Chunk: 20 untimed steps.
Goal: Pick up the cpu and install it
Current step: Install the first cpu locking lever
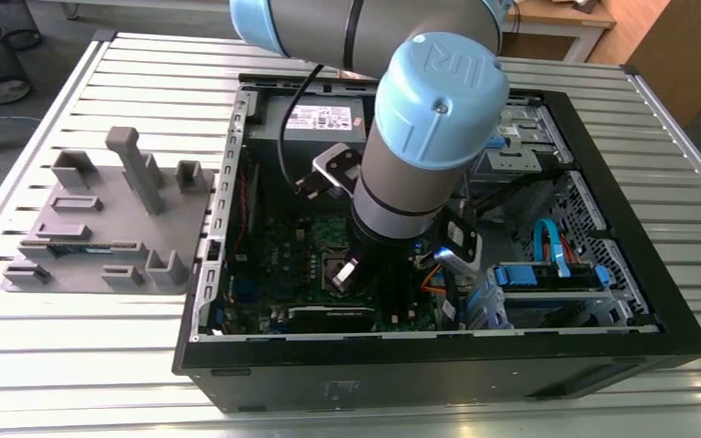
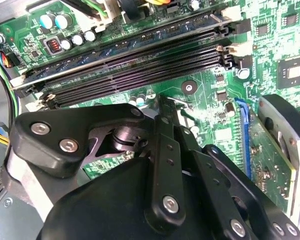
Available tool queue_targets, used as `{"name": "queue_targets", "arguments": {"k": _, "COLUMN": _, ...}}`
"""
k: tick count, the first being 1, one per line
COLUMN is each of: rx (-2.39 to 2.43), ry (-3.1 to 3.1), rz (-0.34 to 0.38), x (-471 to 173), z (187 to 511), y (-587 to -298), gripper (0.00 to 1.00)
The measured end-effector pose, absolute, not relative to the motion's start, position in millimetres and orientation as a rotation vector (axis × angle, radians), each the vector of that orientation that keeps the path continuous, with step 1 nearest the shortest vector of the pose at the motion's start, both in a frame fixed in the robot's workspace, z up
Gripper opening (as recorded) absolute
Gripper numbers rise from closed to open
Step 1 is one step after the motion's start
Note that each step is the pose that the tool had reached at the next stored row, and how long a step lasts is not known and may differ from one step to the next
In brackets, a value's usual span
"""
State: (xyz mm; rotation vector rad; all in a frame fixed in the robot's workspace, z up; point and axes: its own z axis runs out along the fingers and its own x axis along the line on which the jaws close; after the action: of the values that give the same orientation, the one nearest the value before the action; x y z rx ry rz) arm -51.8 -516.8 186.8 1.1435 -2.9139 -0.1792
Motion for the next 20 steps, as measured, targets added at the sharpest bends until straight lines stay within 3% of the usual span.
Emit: {"name": "queue_targets", "arguments": {"k": 20, "rx": 1.146, "ry": -2.914, "rz": -0.182, "x": -46.0, "z": 186.4, "y": -516.8, "gripper": 0.11}}
